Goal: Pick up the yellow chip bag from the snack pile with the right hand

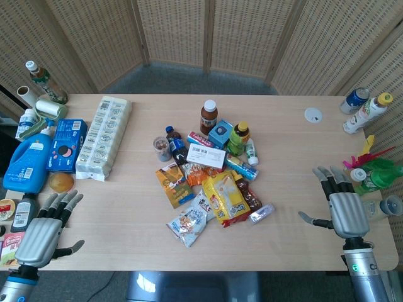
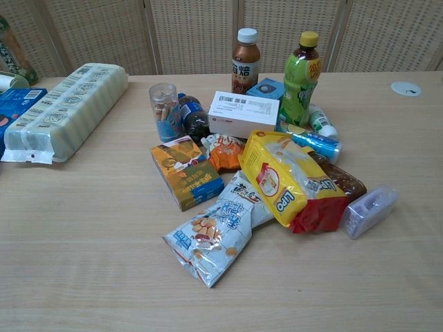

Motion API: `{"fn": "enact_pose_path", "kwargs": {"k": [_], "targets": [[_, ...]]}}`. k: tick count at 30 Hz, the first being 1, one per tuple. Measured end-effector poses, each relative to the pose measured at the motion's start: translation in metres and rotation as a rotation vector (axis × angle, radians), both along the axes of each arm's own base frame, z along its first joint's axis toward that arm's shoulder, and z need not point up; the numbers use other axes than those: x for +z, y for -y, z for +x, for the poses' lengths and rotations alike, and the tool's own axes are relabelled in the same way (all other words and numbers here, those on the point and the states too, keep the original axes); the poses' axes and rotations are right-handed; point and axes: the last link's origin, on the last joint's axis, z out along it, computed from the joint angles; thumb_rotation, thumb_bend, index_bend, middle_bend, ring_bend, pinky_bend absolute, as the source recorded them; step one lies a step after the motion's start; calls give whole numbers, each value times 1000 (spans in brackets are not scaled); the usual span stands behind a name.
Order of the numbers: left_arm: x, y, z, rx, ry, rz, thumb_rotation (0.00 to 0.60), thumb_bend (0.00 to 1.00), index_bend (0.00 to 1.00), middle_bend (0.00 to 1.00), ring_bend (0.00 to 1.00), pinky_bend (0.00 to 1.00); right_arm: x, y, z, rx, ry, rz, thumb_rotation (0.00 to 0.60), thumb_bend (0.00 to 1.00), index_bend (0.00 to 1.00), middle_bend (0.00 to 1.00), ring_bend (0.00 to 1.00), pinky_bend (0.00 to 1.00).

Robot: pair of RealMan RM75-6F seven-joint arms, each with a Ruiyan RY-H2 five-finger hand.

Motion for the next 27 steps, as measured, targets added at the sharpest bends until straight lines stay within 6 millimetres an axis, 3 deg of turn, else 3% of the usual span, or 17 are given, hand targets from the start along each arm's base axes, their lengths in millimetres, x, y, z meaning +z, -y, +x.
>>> {"fn": "enact_pose_path", "kwargs": {"k": [13,19,27], "targets": [[3,0,-3,-14,5,2,600,222,78,30,0,0,-14,-3,9,8,76,60,462,34,0,67,0,0],[4,-2,-5,-15,9,-2,600,222,78,30,0,0,-37,3,28,60,66,146,457,29,0,7,0,0],[4,-2,-15,10,4,-6,600,221,75,29,0,0,-77,16,63,113,53,258,457,0,0,0,0,0]]}}
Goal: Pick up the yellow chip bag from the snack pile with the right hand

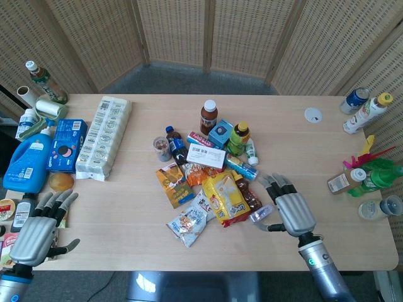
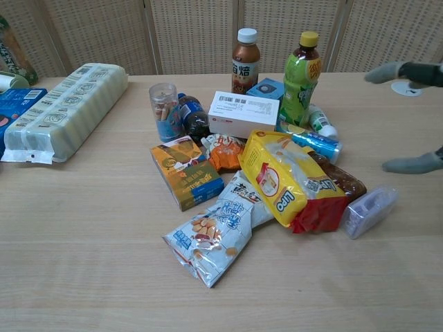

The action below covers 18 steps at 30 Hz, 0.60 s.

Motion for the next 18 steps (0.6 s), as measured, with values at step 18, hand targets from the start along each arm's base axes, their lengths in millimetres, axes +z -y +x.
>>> {"fn": "enact_pose_path", "kwargs": {"k": [18], "targets": [[-3,-11,-5,3,11,-3,600,222,76,29,0,0,-90,31,36,-36,-17,78,407,0,0,0,0,0]]}}
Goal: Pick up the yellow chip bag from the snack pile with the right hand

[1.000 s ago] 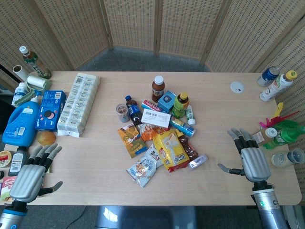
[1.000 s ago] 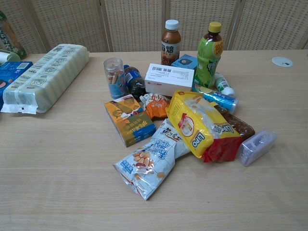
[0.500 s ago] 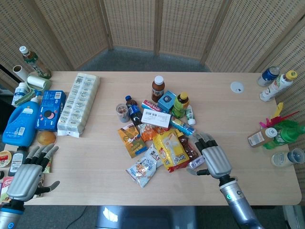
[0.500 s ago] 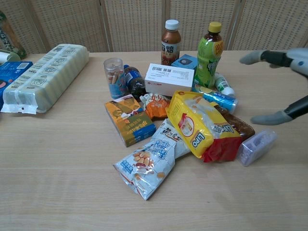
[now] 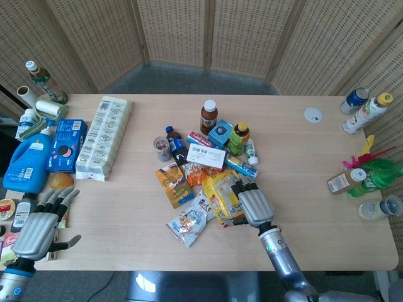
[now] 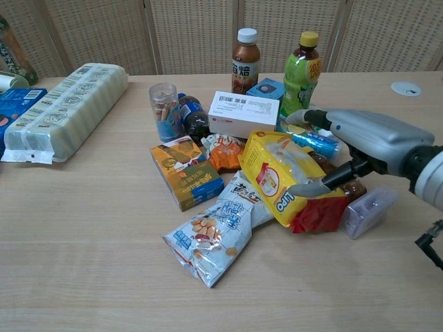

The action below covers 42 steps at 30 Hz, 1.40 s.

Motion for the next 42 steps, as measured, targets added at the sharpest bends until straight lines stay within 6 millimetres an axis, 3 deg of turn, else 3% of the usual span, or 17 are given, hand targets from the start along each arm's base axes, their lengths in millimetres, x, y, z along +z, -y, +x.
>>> {"fn": "enact_pose_path", "kwargs": {"k": [13,23,30,34,42], "targets": [[0,0,5,-17,-1,2,600,223,75,29,0,0,-25,10,-10,-31,-141,-57,392,0,0,0,0,0],[5,3,6,-13,-4,14,600,221,74,29,0,0,-29,40,-48,-86,-259,-107,392,0,0,0,0,0],[7,3,7,-15,-4,21,600,221,75,29,0,0,-10,60,-79,-149,-295,-147,392,0,0,0,0,0],[4,3,8,-17,2,14,600,221,74,29,0,0,-1,58,-78,-152,-278,-144,394,0,0,0,0,0],[3,1,10,-31,4,13,600,222,75,29,0,0,4,39,-57,-130,-238,-81,393,0,0,0,0,0]]}}
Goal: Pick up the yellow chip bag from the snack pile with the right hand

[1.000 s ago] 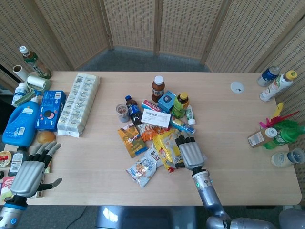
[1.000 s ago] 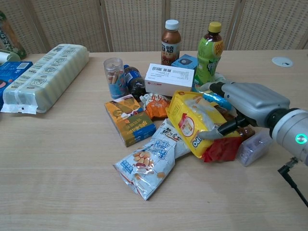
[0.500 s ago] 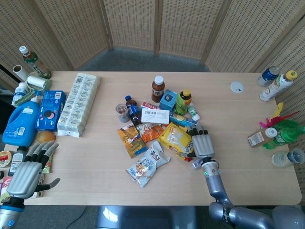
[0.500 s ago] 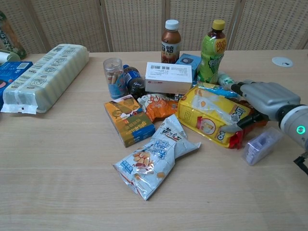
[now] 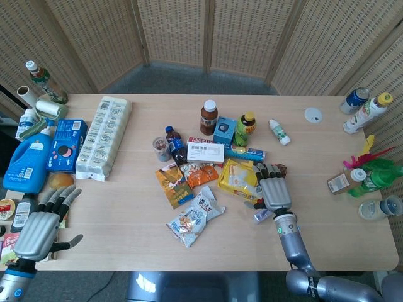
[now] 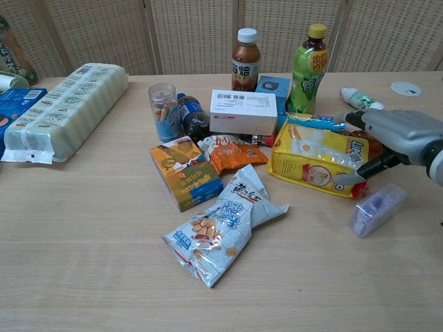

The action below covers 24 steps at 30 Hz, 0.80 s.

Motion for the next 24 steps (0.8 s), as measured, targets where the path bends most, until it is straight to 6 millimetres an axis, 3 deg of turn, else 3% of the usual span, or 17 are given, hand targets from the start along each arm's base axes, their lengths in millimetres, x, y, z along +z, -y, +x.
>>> {"fn": "enact_pose_path", "kwargs": {"k": [13,15,17,18,19,21,22,24], "targets": [[5,6,-10,25,6,15,600,221,74,29,0,0,-21,20,10,-39,-31,56,402,0,0,0,0,0],[5,6,-10,26,8,16,600,222,74,29,0,0,-24,23,11,-45,-33,57,458,0,0,0,0,32],[5,7,-11,26,9,16,600,221,74,29,0,0,-27,25,12,-48,-33,56,531,0,0,25,13,186],[5,7,-11,26,9,18,600,221,73,29,0,0,-28,25,12,-48,-30,53,565,0,7,108,91,353],[6,8,-12,28,8,20,600,220,74,29,0,0,-28,25,12,-47,-26,48,592,0,69,244,233,508],[6,8,-13,31,8,22,600,221,74,29,0,0,-28,25,12,-43,-15,27,600,0,214,482,515,687],[6,8,-13,33,7,21,600,221,74,29,0,0,-27,25,12,-42,-8,17,600,0,298,571,627,750],[6,8,-13,31,8,19,600,222,74,29,0,0,-26,26,12,-38,15,-8,600,1,381,666,734,812]]}}
